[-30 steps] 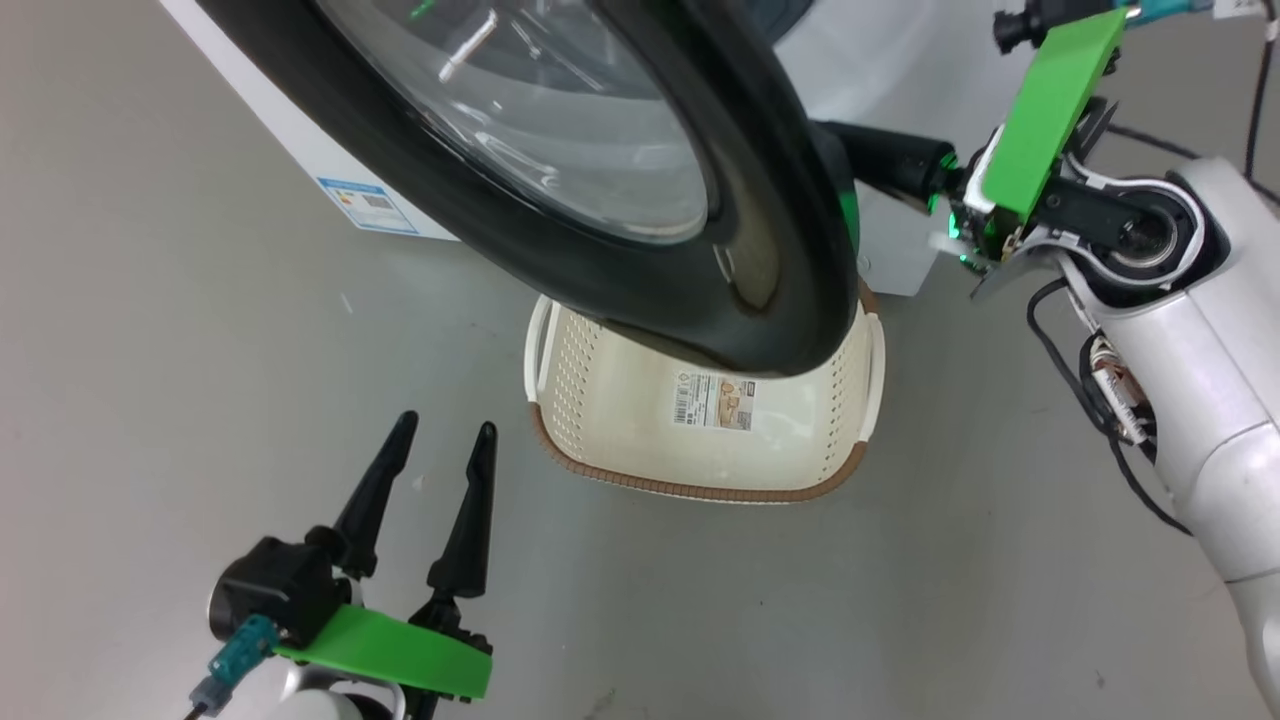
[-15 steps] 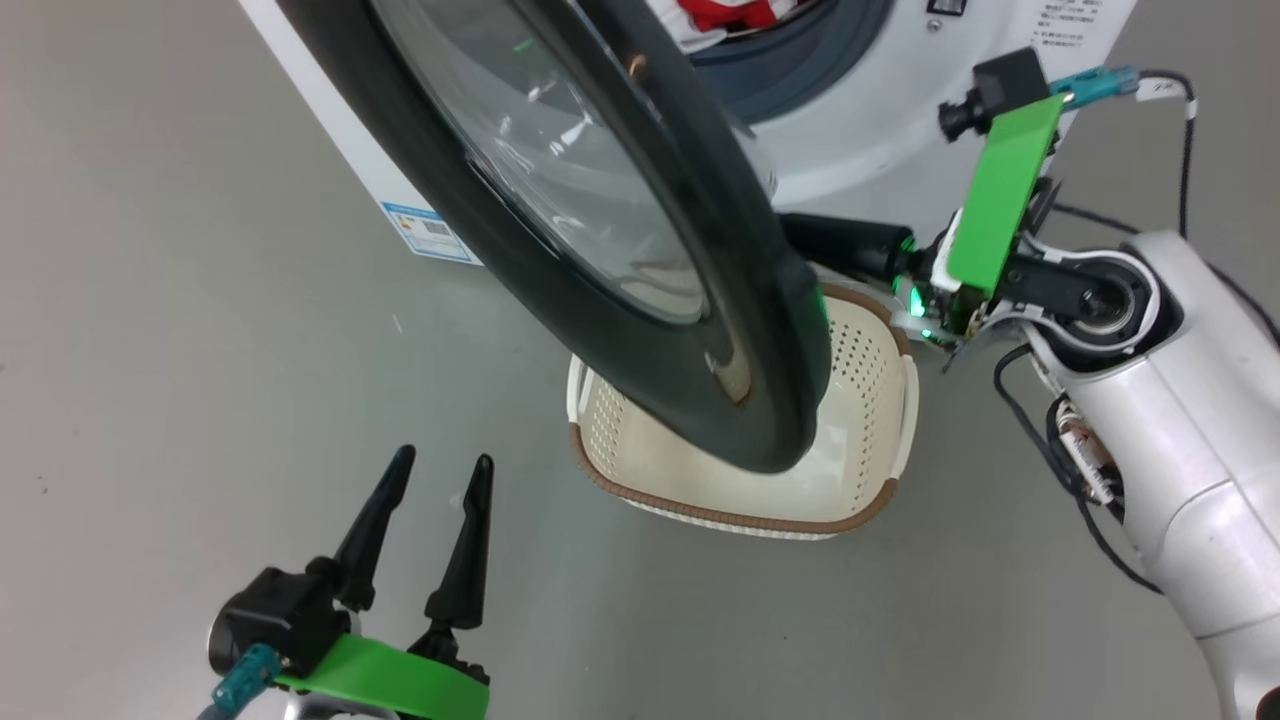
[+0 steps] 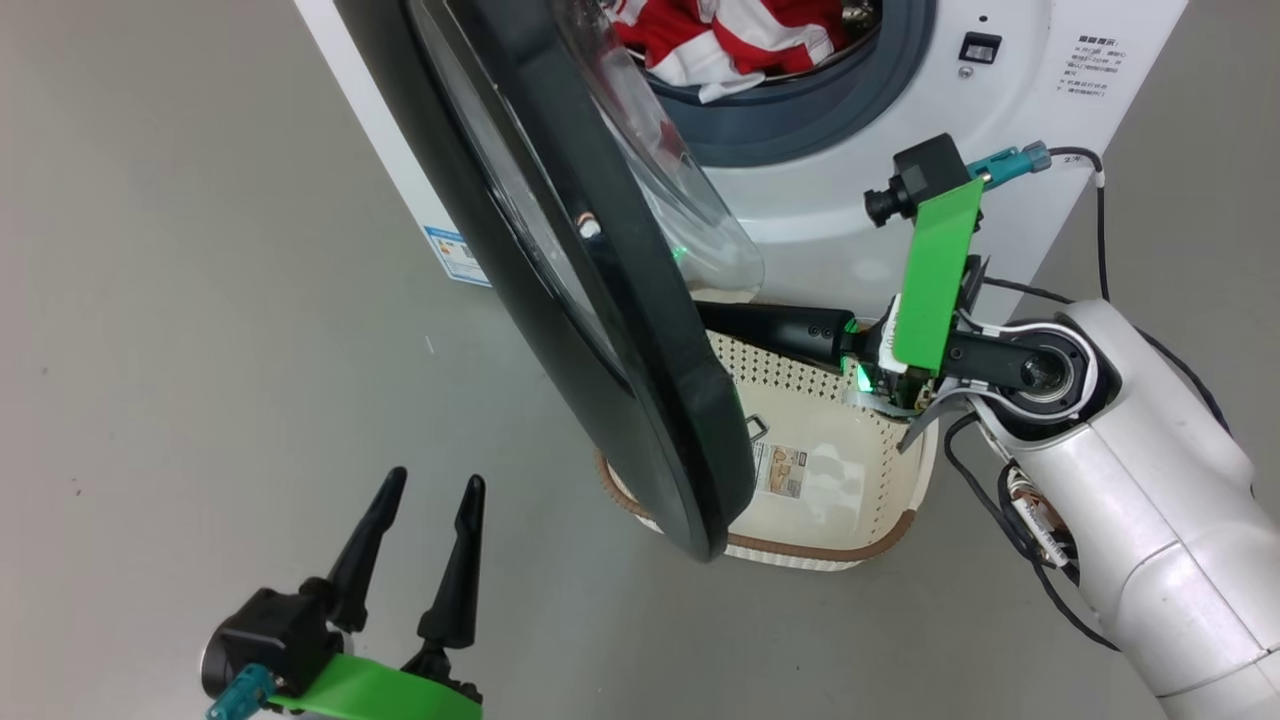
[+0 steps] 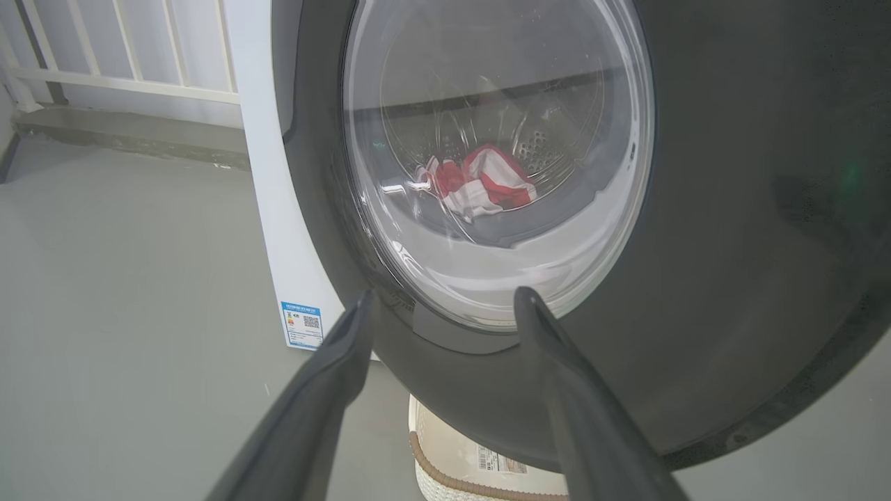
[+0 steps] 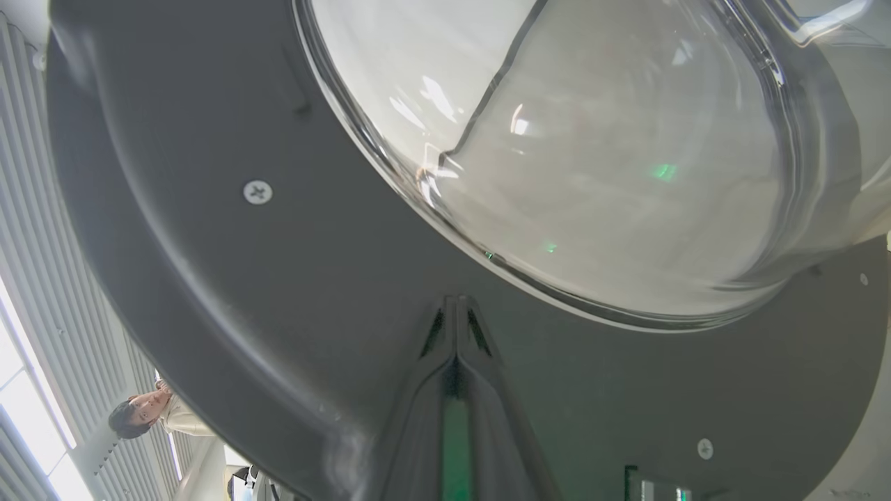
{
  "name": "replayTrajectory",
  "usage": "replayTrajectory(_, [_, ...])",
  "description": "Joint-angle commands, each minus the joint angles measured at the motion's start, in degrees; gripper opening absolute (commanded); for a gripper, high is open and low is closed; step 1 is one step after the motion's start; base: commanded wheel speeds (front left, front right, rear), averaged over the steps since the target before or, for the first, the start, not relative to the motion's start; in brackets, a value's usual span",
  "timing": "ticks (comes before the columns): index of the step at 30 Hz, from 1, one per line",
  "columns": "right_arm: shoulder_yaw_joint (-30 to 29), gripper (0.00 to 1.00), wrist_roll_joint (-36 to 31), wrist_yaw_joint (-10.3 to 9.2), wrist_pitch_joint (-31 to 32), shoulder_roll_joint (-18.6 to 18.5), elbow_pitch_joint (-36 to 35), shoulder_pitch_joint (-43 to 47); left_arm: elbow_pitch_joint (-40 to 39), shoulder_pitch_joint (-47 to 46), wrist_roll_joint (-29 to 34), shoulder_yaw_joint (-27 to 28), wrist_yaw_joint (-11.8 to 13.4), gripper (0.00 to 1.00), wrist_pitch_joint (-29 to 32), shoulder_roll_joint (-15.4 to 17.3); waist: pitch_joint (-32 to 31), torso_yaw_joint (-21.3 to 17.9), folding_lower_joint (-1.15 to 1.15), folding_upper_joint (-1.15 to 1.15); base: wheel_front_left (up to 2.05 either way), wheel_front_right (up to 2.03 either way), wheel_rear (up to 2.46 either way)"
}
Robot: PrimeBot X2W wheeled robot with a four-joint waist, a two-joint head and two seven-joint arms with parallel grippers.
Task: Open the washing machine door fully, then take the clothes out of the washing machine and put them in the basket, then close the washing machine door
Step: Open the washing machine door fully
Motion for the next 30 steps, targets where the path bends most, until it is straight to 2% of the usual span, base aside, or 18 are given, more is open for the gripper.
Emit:
replayTrajectory(1, [0.2,0.00,-0.3,0.30,0.1,1.5,-1.9,0.8,-1.6,0.2,0.5,2.2,-0.3,1.00,-0.7,0.7,-0.1,-0.1,0.00,0.00,0.00,0.00,0.00])
replayTrajectory(8, [-0.8,0.00,-2.2,0.30,-1.3,1.1,-2.1,1.1,-2.0,-0.1,0.3,1.7,-0.3,1.00,-0.7,0.7,0.0,-0.9,0.00,0.00,0.00,0.00,0.00])
replayTrajectory(9, [-1.1,0.08,-2.6,0.30,-1.9,0.9,-2.1,1.1,-2.0,-0.2,0.3,1.6,-0.3,1.00,-0.7,0.7,0.0,-1.1,0.00,0.00,0.00,0.00,0.00])
replayTrajectory(12, [-1.7,0.50,-4.0,0.30,-3.3,0.3,-2.0,1.5,-1.9,-0.6,0.4,1.2,-0.3,1.00,-0.7,0.6,0.0,-1.6,0.00,0.00,0.00,0.00,0.00])
replayTrajectory(13, [-1.8,0.76,-4.5,0.30,-3.7,0.1,-2.0,1.8,-1.9,-0.8,0.4,1.1,-0.3,1.00,-0.7,0.7,0.0,-1.8,0.00,0.00,0.00,0.00,0.00])
replayTrajectory(14, [-1.9,0.93,-4.9,0.30,-4.0,-0.2,-1.9,2.1,-1.8,-0.9,0.4,1.0,-0.3,1.00,-0.7,0.8,-0.1,-2.0,0.00,0.00,0.00,0.00,0.00])
replayTrajectory(15, [-2.0,1.00,-5.4,0.30,-4.4,-0.5,-1.9,2.5,-1.8,-1.0,0.4,0.9,-0.3,1.00,-0.7,0.9,-0.1,-2.2,0.00,0.00,0.00,0.00,0.00])
replayTrajectory(21, [-2.3,1.00,-7.8,0.30,-6.8,-2.0,-2.0,4.8,-1.7,-1.3,0.2,0.9,-0.3,1.00,-0.7,1.4,-0.2,-3.4,0.00,0.00,0.00,0.00,0.00])
replayTrajectory(30, [-2.1,1.00,-12.7,0.30,-13.9,-4.7,-2.9,11.4,-1.5,-0.7,0.0,1.6,-0.3,1.00,-0.7,2.1,-0.9,-6.0,0.00,0.00,0.00,0.00,0.00])
